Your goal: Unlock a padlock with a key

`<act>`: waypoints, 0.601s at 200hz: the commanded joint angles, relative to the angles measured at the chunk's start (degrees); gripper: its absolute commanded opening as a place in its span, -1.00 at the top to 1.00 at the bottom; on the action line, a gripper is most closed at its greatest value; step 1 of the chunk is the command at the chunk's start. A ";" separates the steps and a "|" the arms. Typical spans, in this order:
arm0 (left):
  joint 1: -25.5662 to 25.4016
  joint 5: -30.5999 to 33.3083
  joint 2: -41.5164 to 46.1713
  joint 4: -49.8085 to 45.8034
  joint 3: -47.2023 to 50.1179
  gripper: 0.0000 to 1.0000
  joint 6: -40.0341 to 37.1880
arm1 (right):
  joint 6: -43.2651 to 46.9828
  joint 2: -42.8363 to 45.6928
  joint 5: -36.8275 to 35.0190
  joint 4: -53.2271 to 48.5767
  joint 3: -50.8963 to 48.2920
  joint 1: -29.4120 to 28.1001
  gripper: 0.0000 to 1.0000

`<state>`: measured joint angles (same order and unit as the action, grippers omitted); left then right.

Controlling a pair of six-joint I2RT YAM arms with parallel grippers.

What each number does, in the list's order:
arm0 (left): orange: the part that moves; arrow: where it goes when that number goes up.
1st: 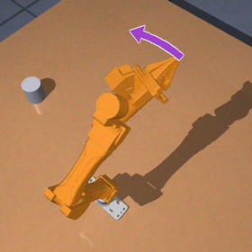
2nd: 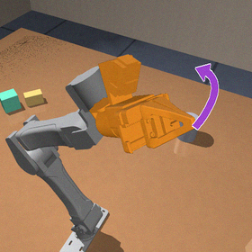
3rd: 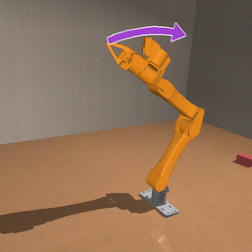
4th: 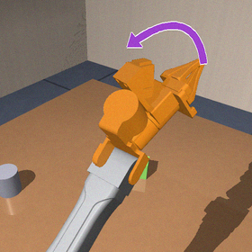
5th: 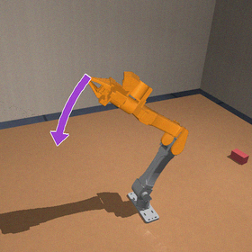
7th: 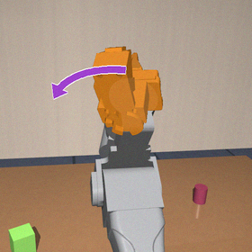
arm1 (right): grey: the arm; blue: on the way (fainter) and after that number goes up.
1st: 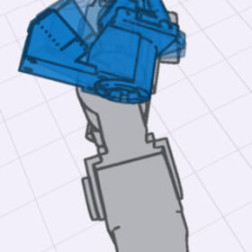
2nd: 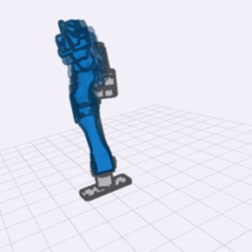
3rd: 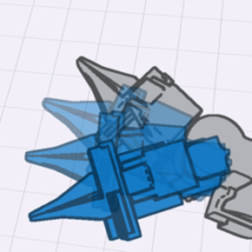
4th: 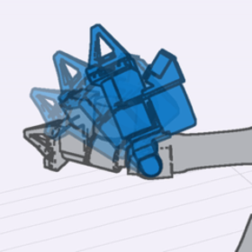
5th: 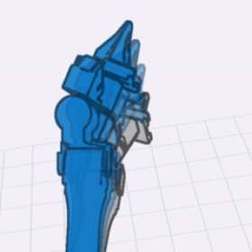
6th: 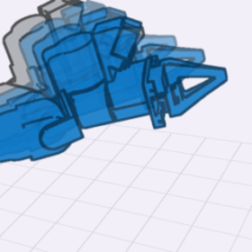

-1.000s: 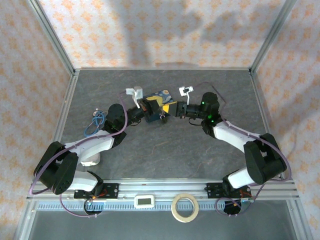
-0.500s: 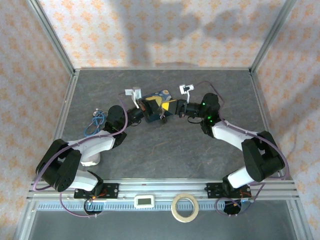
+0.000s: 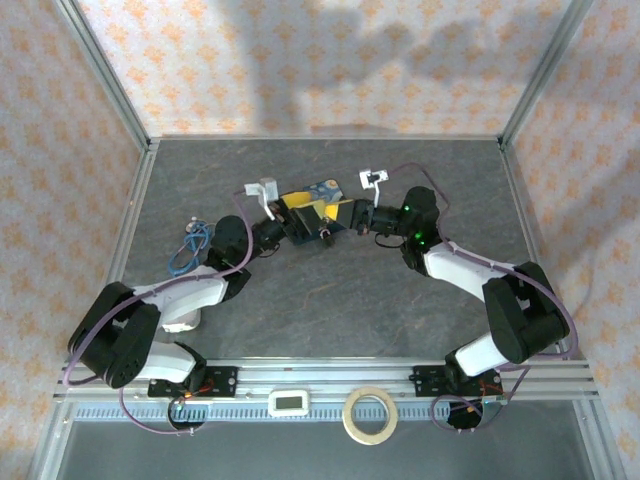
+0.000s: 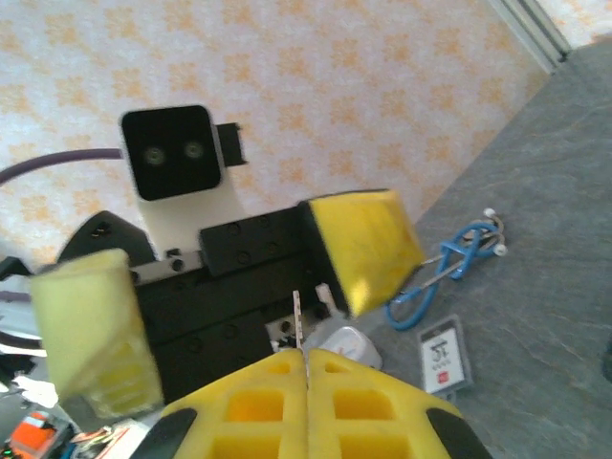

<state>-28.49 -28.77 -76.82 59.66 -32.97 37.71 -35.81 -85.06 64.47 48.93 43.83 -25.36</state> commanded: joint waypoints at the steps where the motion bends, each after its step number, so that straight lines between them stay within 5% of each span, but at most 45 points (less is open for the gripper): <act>1: 1.21 3.61 2.33 -1.53 0.97 -0.71 0.88 | 7.40 0.76 -2.55 -8.13 2.15 -0.24 1.00; 78: 1.24 -6.54 -5.69 5.58 -0.83 -0.21 9.95 | 10.10 0.38 2.23 -12.30 3.20 -0.12 1.00; 120: 0.85 -8.67 -8.34 7.22 -2.47 0.24 11.46 | 10.72 0.16 2.35 -13.07 3.39 -0.17 1.00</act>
<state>-27.38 -34.33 -84.71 61.91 -33.06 47.55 -26.57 -85.06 65.17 35.73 45.30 -25.36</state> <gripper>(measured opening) 0.424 0.045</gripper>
